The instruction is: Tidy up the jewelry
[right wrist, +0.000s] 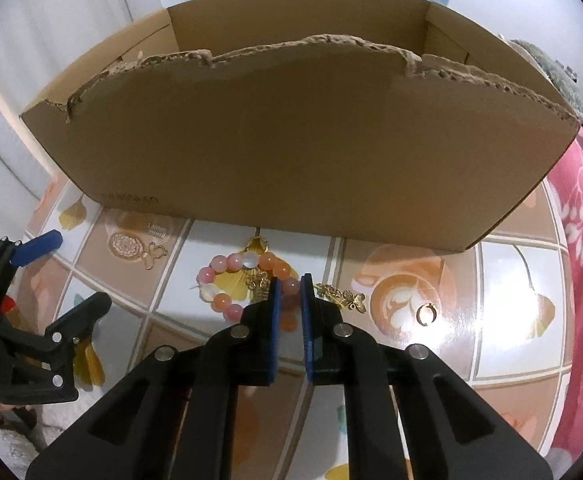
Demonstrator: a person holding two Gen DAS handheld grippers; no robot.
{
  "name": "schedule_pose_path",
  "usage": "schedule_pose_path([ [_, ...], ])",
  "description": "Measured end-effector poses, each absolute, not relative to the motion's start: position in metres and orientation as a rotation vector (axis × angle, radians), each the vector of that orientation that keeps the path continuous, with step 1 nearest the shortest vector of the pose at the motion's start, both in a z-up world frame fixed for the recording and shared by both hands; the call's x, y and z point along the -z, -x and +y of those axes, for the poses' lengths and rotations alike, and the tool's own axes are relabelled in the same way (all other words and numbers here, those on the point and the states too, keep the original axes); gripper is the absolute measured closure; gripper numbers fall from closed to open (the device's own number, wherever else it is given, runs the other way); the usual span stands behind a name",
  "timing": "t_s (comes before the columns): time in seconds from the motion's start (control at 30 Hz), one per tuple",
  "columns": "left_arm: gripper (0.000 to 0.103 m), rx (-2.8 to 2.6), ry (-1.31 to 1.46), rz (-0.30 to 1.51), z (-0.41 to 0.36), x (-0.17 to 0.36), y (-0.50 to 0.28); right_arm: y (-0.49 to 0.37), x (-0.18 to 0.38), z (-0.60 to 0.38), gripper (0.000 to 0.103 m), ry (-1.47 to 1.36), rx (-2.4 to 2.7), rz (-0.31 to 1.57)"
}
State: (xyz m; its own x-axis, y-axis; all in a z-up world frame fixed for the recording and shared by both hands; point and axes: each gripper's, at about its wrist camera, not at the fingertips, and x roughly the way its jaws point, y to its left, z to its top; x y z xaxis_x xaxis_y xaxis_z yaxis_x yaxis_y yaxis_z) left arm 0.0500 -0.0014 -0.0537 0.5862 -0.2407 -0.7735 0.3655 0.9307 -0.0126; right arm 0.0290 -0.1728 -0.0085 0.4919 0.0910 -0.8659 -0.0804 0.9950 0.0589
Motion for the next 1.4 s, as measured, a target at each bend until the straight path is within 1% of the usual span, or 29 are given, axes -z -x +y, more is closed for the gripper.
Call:
schedule_pose_path([
  [0.47, 0.007, 0.351, -0.151, 0.873, -0.002, 0.053, -0.051, -0.025, -0.047, -0.154, 0.093, -0.079, -0.226, 0.901],
  [0.63, 0.007, 0.349, -0.148, 0.873, -0.002, 0.053, -0.052, -0.017, -0.069, -0.178, 0.093, -0.085, -0.203, 0.857],
  [0.83, 0.007, 0.348, -0.147, 0.868, -0.002, 0.054, -0.050, 0.003, -0.091, -0.227, 0.093, -0.046, -0.027, 0.813],
  [0.97, 0.007, 0.345, -0.146, 0.872, -0.002, 0.055, -0.051, 0.008, -0.086, -0.257, 0.093, -0.065, 0.040, 0.821],
  [1.2, 0.007, 0.334, -0.142, 0.874, -0.004, 0.055, -0.054, -0.007, -0.056, -0.291, 0.093, -0.180, 0.044, 0.841],
  [1.4, 0.007, 0.333, -0.139, 0.861, -0.003, 0.055, -0.054, -0.010, -0.010, -0.322, 0.093, -0.266, 0.097, 0.918],
])
